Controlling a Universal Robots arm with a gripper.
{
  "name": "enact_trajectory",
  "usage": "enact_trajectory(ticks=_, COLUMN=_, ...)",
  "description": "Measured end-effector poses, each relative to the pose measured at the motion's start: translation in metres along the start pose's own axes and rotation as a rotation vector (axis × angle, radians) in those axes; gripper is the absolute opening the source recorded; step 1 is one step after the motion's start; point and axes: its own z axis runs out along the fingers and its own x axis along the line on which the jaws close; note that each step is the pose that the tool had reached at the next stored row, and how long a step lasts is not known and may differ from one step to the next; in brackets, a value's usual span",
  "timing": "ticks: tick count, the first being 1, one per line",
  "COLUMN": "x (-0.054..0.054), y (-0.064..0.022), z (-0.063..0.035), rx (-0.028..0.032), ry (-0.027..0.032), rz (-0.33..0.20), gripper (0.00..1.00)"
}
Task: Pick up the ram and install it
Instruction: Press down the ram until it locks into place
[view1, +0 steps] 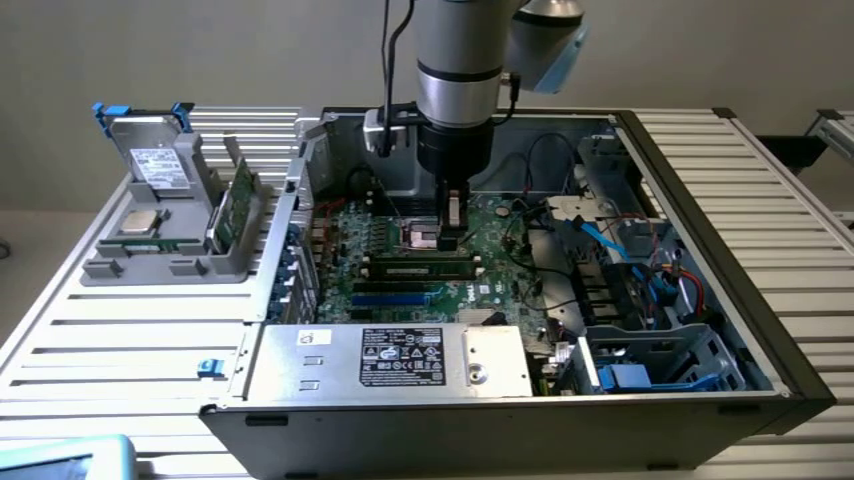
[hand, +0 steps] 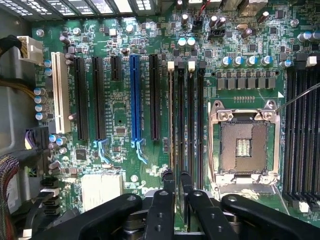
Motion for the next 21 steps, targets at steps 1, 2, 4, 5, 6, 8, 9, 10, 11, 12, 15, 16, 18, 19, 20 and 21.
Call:
enact_trajectory(ticks=1, x=0.0, y=0.0, z=0.0, rx=-0.0002, ry=-0.0011, rz=0.0, gripper=0.12)
enact_trajectory(ticks=2, x=0.0, y=0.0, z=0.0, rx=-0.0002, ry=-0.0025, rz=0.0, gripper=0.11)
enact_trajectory(ticks=4, x=0.0, y=0.0, z=0.0, rx=-0.0004, ry=-0.005, rz=0.0, gripper=0.11)
enact_trajectory(ticks=5, x=0.0, y=0.0, z=0.0, rx=-0.0005, ry=-0.006, rz=0.0, gripper=0.11)
enact_trajectory(ticks=6, x=0.0, y=0.0, z=0.0, rx=-0.0005, ry=-0.0064, rz=0.0, gripper=0.11)
enact_trajectory(ticks=8, x=0.001, y=0.0, z=0.0001, rx=-0.0016, ry=-0.0065, rz=0.0, gripper=0.11)
enact_trajectory(ticks=9, x=0.001, y=-0.0001, z=0.0003, rx=-0.0031, ry=-0.0065, rz=0.0, gripper=0.11)
enact_trajectory(ticks=10, x=0.001, y=-0.0003, z=0.0004, rx=-0.0045, ry=-0.0063, rz=0.0, gripper=0.11)
enact_trajectory(ticks=11, x=0.001, y=-0.001, z=0.0009, rx=-0.0072, ry=-0.0062, rz=0.0, gripper=0.11)
enact_trajectory(ticks=12, x=0.001, y=-0.0017, z=0.0014, rx=-0.0083, ry=-0.0054, rz=0.0, gripper=0.11)
enact_trajectory(ticks=15, x=0.001, y=-0.0028, z=0.0048, rx=-0.0085, ry=-0.0015, rz=0.0, gripper=0.11)
enact_trajectory(ticks=16, x=0.001, y=-0.003, z=0.0059, rx=-0.0085, ry=0.0009, rz=0.0, gripper=0.11)
enact_trajectory(ticks=18, x=0.001, y=-0.0034, z=0.008, rx=-0.0083, ry=0.0069, rz=0.0, gripper=0.11)
enact_trajectory(ticks=19, x=0.001, y=-0.0036, z=0.009, rx=-0.0082, ry=0.0092, rz=0.0, gripper=0.11)
enact_trajectory(ticks=20, x=0.001, y=-0.0037, z=0.0099, rx=-0.0081, ry=0.0114, rz=0.0, gripper=0.11)
enact_trajectory(ticks=21, x=0.001, y=-0.0044, z=0.0108, rx=-0.0081, ry=0.0134, rz=-0.001, gripper=0.11)
